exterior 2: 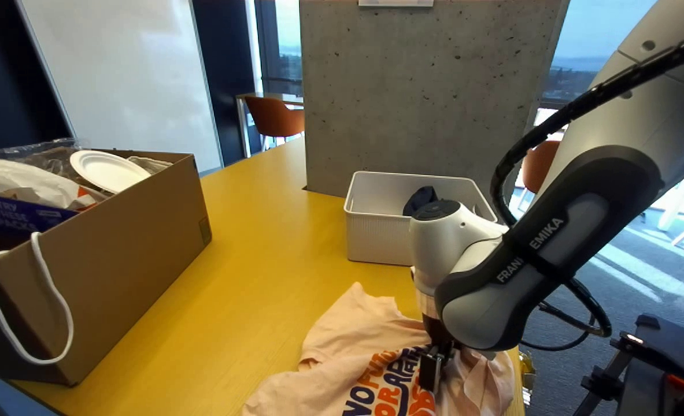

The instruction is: Unfold the peach t-shirt and lay it out on the table.

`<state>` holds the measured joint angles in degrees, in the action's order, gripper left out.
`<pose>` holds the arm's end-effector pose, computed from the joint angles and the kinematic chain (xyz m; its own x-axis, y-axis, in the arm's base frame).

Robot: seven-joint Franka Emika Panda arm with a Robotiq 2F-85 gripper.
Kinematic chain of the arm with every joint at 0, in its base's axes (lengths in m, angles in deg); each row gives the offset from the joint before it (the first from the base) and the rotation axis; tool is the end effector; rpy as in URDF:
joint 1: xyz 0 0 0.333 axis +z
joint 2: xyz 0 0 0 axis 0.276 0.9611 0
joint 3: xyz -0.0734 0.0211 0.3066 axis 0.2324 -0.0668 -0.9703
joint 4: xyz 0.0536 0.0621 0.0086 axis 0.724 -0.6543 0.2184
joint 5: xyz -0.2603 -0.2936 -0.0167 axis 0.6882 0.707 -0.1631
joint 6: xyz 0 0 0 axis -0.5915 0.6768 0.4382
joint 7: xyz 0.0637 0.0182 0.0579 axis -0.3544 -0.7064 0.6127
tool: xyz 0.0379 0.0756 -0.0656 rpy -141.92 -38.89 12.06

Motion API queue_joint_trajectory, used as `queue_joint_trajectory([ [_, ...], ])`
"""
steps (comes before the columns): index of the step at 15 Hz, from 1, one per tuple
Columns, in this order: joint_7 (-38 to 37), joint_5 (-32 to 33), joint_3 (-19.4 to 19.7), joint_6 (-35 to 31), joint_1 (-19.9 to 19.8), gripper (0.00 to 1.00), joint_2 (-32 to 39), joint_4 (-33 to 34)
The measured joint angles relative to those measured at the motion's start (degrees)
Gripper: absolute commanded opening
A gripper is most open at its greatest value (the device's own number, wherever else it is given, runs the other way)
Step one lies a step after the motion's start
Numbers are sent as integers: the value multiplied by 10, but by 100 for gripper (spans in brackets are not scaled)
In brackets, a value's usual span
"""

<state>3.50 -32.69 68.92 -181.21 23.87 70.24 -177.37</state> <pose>0.5874 0.0365 -0.0103 0.9663 0.1729 -0.1906 0.1948 -0.9754 0.1029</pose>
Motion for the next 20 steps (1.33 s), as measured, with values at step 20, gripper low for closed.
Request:
queue_joint_trajectory([
  [20, -13, 26, 31, -119, -15, 100, -138, -68],
])
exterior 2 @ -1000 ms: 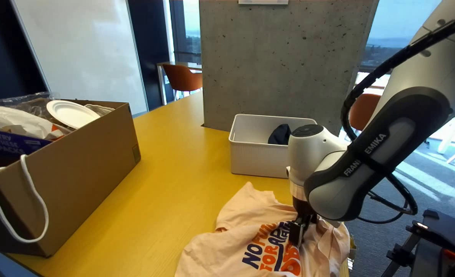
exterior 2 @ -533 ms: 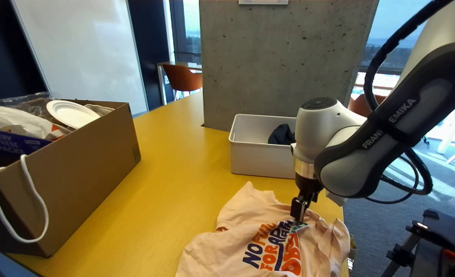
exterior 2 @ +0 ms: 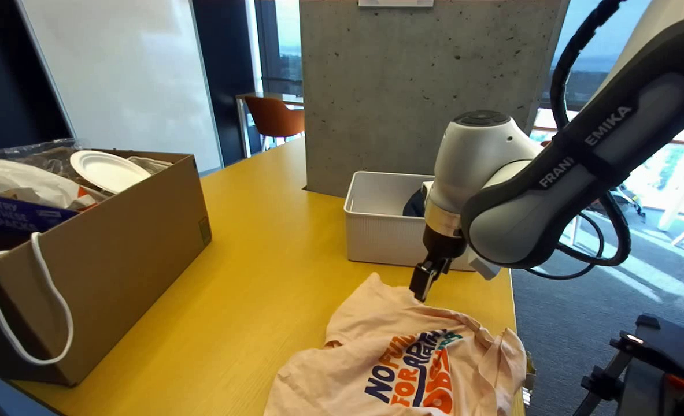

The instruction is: Unfold the peach t-shirt and lay it out on the table.

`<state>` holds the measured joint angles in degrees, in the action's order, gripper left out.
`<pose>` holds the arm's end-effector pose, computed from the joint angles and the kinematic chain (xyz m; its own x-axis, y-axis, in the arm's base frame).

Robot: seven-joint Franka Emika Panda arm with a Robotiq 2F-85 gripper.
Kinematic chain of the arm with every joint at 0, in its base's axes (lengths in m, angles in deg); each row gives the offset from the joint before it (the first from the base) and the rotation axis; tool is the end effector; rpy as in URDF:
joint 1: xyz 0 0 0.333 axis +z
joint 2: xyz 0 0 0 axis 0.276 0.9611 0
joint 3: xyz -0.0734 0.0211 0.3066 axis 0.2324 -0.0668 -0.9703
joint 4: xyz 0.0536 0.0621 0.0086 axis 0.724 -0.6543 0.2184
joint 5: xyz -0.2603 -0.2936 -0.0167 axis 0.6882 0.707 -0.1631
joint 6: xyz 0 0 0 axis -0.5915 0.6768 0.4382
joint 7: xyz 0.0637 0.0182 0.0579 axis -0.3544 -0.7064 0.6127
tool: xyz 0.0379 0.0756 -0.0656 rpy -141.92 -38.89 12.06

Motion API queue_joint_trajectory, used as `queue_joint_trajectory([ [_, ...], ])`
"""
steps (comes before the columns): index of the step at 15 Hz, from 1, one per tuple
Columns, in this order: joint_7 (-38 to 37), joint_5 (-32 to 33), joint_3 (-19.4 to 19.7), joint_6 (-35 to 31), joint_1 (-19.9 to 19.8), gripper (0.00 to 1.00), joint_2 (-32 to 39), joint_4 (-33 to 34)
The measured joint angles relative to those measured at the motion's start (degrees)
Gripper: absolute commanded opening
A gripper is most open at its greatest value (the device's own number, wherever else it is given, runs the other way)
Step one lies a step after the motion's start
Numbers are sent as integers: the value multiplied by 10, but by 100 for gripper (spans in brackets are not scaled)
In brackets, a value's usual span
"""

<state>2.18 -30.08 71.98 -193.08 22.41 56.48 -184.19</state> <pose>0.6280 -0.0012 0.1173 0.9799 0.1498 0.1315 0.1288 -0.9794 0.1557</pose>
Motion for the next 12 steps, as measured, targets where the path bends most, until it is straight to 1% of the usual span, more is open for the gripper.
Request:
queue_joint_trajectory([
  [4, 31, -4, -48, -7, -25, 100, 26, 56],
  [7, 47, -7, -87, -7, -32, 100, 52, 88],
  [9, 57, -12, -102, -7, -33, 100, 72, 103],
  [12, 71, -21, -108, -8, -45, 100, 101, 116],
])
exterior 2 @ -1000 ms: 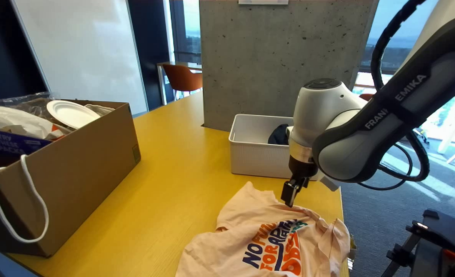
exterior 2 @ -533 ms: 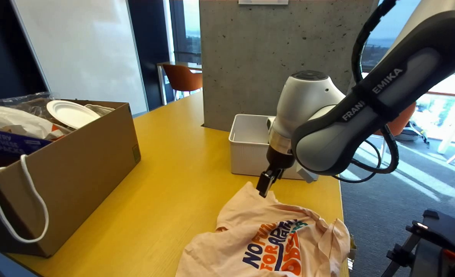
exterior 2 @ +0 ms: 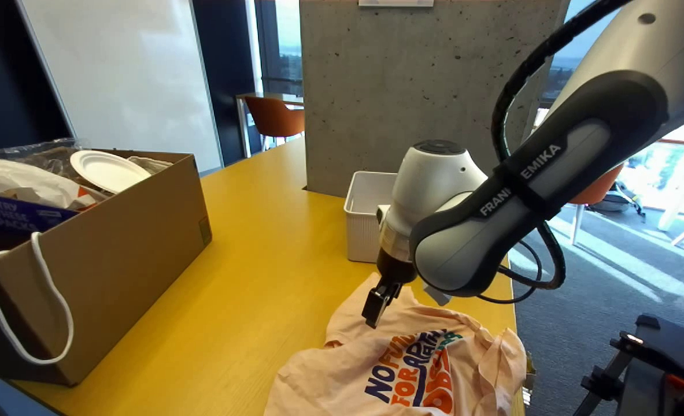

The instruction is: Unfold the peach t-shirt and lay it out on the table.

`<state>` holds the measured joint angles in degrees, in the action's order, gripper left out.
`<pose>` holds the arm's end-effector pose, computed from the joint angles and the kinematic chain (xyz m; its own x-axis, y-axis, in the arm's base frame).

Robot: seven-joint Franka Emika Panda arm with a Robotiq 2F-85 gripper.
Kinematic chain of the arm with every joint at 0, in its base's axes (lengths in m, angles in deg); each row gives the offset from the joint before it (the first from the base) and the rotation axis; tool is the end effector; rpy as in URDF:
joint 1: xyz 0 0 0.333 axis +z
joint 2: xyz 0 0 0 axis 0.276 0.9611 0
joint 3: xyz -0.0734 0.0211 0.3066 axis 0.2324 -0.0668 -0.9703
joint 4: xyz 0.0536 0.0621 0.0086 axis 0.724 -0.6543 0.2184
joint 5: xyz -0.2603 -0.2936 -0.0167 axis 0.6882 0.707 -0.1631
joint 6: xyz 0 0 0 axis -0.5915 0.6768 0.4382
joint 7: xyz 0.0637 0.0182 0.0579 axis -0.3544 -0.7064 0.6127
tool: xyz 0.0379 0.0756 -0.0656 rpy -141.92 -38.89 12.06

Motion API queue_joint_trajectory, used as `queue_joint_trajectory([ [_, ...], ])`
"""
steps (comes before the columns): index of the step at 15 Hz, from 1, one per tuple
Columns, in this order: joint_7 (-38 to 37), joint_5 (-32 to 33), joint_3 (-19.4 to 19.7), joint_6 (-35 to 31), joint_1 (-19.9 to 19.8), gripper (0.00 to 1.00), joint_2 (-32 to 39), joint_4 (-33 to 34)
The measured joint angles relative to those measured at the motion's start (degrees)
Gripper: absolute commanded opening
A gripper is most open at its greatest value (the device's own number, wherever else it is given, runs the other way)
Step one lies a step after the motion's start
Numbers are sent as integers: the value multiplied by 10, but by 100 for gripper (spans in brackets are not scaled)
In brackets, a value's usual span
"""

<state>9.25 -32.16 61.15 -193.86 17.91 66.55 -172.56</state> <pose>0.6632 0.0644 0.0763 0.9458 0.2682 0.1830 0.2674 -0.9631 0.0298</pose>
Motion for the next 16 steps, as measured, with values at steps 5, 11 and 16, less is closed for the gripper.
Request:
queue_joint_trajectory([
  [5, 33, -5, -6, -2, -36, 100, 41, 33],
  [11, 59, -6, -22, 23, -48, 100, 99, 127],
  [16, 62, -9, -36, 51, -45, 100, 132, 167],
])
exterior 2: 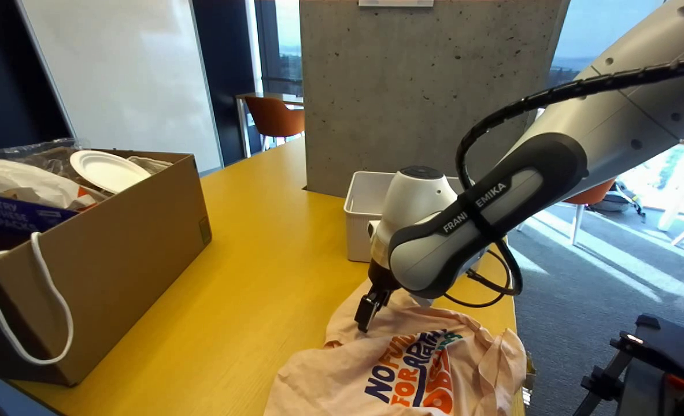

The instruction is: Unfold the peach t-shirt and lay it out on the table.

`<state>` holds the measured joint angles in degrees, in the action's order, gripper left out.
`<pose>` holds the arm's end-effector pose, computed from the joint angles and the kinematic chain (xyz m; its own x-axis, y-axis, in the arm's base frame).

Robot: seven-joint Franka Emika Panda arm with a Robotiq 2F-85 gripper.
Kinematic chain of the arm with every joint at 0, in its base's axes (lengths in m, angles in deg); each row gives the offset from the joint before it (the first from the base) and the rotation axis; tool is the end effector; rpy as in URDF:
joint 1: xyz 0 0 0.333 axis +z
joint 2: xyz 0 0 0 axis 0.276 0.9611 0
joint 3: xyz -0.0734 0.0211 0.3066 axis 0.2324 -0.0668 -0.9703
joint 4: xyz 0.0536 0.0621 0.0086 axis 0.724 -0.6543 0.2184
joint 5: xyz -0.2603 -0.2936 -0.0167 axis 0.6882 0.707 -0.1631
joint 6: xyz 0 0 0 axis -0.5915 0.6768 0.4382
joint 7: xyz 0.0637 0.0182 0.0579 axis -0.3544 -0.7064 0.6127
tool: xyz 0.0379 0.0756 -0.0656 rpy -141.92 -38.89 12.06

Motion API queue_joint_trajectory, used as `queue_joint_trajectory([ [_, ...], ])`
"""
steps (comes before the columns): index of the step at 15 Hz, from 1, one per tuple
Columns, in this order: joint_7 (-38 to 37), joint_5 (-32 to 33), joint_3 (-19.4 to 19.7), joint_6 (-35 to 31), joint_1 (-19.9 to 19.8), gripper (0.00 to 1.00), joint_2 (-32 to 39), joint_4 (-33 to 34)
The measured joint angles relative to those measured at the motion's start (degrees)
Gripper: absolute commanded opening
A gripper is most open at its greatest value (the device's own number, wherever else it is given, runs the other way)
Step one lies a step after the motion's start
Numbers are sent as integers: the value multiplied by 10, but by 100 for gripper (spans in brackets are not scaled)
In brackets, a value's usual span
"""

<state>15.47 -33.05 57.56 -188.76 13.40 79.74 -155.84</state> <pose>0.7028 0.0424 0.0212 0.9429 0.2847 0.1727 0.2922 -0.9562 -0.0189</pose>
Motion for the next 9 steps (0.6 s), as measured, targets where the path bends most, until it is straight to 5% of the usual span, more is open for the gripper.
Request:
queue_joint_trajectory([
  [9, 1, -18, 0, 48, -8, 100, 35, 58],
])
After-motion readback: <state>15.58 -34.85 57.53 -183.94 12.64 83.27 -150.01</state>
